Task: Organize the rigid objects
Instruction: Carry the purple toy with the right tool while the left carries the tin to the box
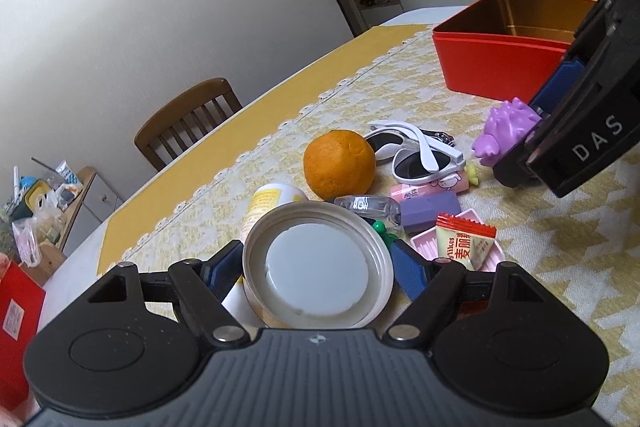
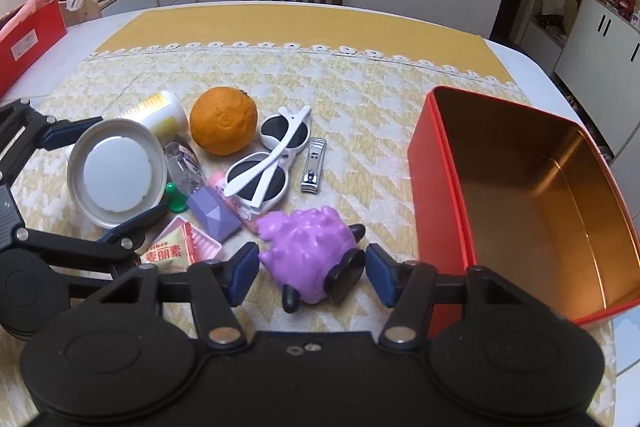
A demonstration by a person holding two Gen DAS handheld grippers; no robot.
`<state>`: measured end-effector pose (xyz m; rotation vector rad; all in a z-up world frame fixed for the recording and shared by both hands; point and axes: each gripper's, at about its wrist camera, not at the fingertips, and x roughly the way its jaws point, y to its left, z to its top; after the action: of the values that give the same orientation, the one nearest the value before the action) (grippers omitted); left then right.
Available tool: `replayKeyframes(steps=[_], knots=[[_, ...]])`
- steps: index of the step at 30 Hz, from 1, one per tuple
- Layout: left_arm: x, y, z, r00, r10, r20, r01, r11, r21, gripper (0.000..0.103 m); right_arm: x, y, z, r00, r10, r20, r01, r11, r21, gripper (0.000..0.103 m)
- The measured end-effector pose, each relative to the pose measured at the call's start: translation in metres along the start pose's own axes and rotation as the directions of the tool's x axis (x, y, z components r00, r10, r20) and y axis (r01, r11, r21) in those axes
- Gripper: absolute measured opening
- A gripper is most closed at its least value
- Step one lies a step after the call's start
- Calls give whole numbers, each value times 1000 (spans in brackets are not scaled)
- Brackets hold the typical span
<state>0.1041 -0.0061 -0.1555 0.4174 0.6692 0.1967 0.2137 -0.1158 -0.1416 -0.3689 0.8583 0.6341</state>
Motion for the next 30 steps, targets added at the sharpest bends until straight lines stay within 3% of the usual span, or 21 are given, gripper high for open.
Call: replayKeyframes(steps=[8, 16, 22, 30], knots=[[-13, 15, 5, 999, -29, 15, 30, 995, -91, 79, -16, -1, -2, 999, 4, 33, -4, 1000, 16, 57], [-35, 33, 24, 998, -61, 30, 66, 973, -221, 79, -46, -7, 2, 996, 4, 91, -7, 1000, 30, 57], [-49, 34, 50, 991, -119, 67, 133, 953, -271, 79, -72, -21, 12, 989, 12, 149, -20, 998, 51, 57], [-49, 22, 94, 967, -224, 121, 250, 920, -301, 79, -91, -57, 17, 980, -22, 199, 7, 997, 76, 57]])
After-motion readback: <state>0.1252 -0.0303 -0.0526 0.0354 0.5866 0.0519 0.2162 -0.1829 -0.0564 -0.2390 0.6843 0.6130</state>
